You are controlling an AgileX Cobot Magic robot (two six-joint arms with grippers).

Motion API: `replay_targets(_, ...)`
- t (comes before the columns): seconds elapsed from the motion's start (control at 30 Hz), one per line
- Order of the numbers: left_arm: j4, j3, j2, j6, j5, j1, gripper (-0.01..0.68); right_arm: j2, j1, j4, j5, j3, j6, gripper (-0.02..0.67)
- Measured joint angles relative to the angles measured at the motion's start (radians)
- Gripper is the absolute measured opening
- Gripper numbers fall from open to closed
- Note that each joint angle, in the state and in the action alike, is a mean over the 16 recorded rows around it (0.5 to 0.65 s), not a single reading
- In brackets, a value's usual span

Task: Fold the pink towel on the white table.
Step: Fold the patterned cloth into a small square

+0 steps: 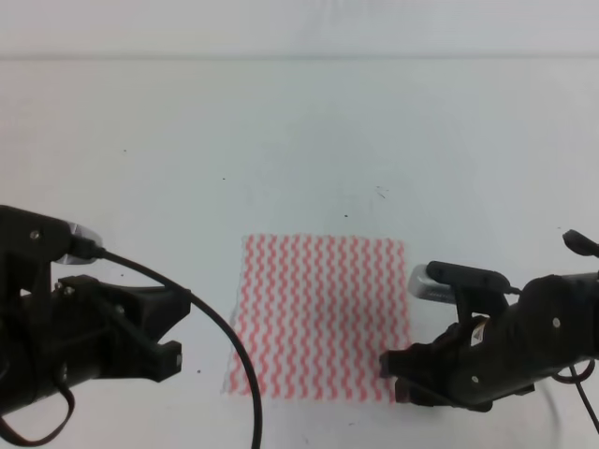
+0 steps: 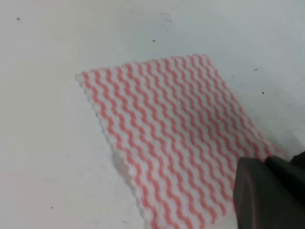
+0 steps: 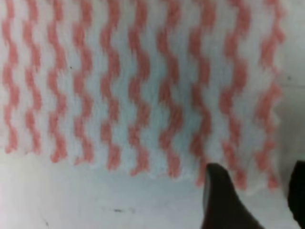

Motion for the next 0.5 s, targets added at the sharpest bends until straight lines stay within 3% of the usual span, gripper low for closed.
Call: replay_targets(0.5,0.000,0.000,0.000,0.000,0.000,0.000,-0.003,0.013,-0.001,0.043,0.004,-0.003,-0.031,0.268)
